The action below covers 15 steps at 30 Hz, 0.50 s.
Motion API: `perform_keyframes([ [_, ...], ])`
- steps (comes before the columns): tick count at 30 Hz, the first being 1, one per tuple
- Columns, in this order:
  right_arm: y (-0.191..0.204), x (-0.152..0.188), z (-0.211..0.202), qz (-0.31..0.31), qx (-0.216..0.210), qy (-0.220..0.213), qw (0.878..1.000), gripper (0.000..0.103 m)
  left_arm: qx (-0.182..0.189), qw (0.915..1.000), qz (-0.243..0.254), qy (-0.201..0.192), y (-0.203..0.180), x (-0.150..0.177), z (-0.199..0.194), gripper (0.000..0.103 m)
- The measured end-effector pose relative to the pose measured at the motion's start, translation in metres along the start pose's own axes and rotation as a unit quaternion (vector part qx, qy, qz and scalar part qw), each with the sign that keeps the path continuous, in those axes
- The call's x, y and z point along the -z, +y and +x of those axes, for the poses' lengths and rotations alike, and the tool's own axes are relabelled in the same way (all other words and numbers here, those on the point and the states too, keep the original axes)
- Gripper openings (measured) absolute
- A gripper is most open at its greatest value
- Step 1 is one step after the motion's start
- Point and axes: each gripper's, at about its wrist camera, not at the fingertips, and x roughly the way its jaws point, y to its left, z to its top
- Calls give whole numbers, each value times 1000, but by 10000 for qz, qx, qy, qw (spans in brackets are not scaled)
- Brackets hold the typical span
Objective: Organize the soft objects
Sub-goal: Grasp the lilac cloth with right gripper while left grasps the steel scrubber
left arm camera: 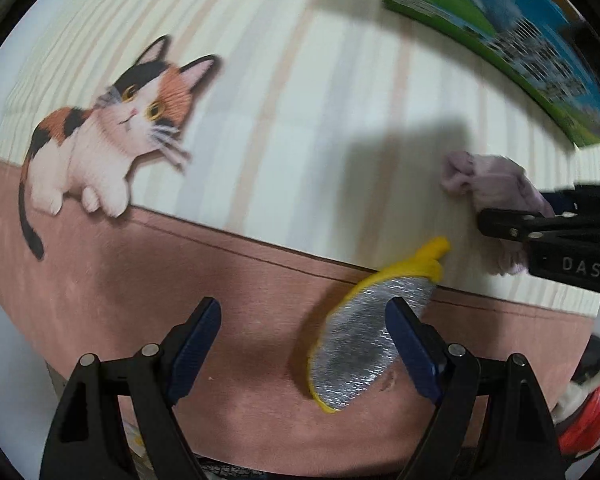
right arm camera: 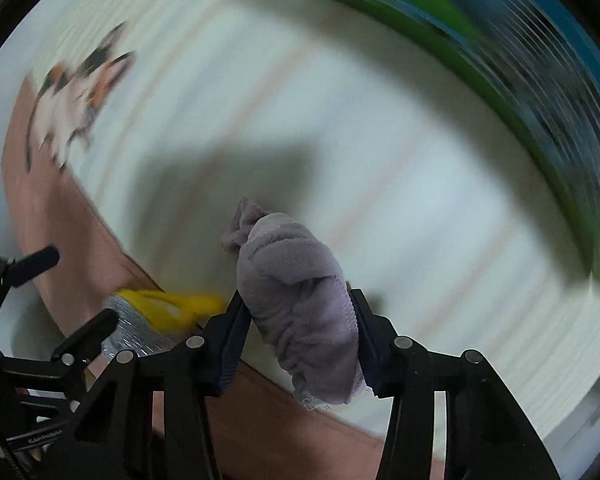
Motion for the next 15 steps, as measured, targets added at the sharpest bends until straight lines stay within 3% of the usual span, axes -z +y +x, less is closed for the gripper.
perform_keyframes([
  [3, -39, 30, -1, 940, -293, -21, 9951, 51, 87, 9993, 329, 165, -14, -1, 3, 84],
  [8, -93, 90, 1, 2403, -750, -168, 9677, 51, -9, 9953, 860, 440, -38, 4, 15, 84],
  [12, -104, 117, 7, 2792, -922, -134, 9557, 52, -211, 9905, 1192, 654, -62, 4, 27, 84],
  [15, -103, 128, 17, 2776, -907, -46, 9564, 56, -386, 9883, 1296, 709, -80, -2, 36, 84],
])
